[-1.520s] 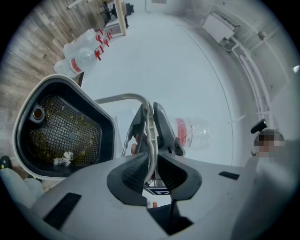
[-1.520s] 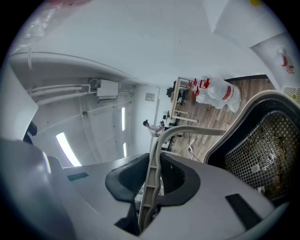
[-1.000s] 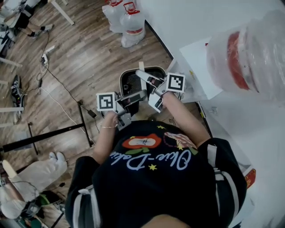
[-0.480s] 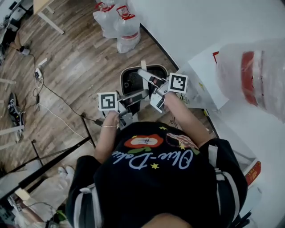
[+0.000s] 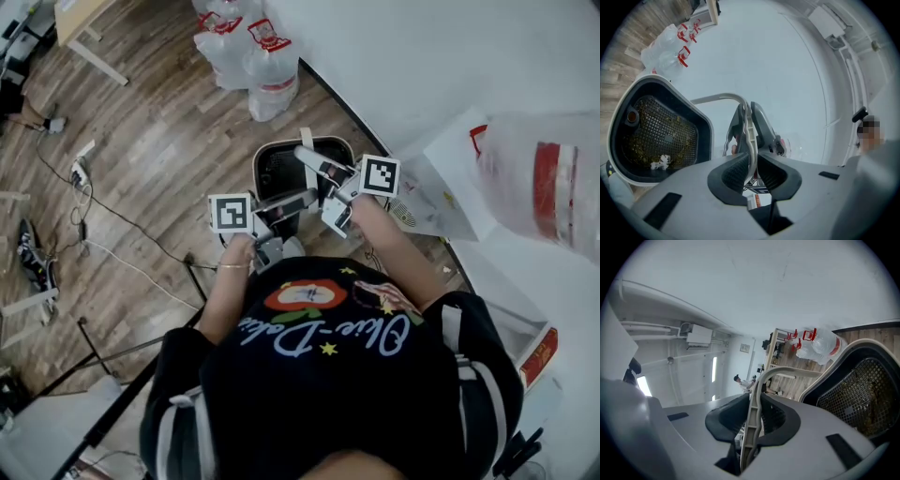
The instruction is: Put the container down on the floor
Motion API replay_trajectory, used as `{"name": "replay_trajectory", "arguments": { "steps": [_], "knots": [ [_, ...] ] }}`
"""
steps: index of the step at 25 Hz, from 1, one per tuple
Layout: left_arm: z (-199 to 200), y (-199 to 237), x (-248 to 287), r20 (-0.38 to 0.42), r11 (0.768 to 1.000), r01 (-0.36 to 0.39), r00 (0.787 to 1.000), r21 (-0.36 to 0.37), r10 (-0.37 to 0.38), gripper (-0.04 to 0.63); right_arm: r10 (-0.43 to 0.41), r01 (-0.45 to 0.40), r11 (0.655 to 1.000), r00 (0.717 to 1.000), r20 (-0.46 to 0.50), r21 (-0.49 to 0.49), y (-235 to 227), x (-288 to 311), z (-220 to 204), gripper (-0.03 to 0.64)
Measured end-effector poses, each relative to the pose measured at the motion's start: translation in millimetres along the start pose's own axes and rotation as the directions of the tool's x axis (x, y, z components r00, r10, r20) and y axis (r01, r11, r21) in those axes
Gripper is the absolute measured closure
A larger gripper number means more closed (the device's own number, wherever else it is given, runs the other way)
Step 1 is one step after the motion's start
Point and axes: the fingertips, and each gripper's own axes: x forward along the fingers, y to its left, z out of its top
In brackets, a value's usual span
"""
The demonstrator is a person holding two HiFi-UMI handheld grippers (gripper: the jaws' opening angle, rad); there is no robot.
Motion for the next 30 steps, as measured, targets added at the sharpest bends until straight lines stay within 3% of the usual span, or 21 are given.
{"name": "replay_trajectory", "arguments": {
  "steps": [8,17,20,26,30],
  "knots": [
    [57,12,-17,-0.056,1.000,0.009,0.998,-0.016,-0.010,0.538,-0.043,0.041,0.999,0.998,0.049,0.023,-8,48,31,0.571],
    [65,27,-24,-0.124,0.999,0.043,0.991,-0.014,-0.045,0.540,-0.057,0.054,0.998,0.992,0.112,0.032,-23,58,32,0.571],
    [80,30,-14,-0.121,0.999,0.053,0.991,-0.013,-0.054,0.540,-0.066,0.063,0.998,0.991,0.118,0.024,-28,60,48,0.571],
    [139,60,28,-0.102,0.999,0.002,0.995,-0.040,-0.006,0.540,-0.051,0.046,0.998,0.994,0.101,0.044,-63,79,117,0.572],
    [149,63,36,-0.107,0.998,0.007,0.994,-0.055,-0.013,0.538,-0.071,0.069,0.997,0.993,0.091,0.021,-69,80,129,0.572]
  ]
}}
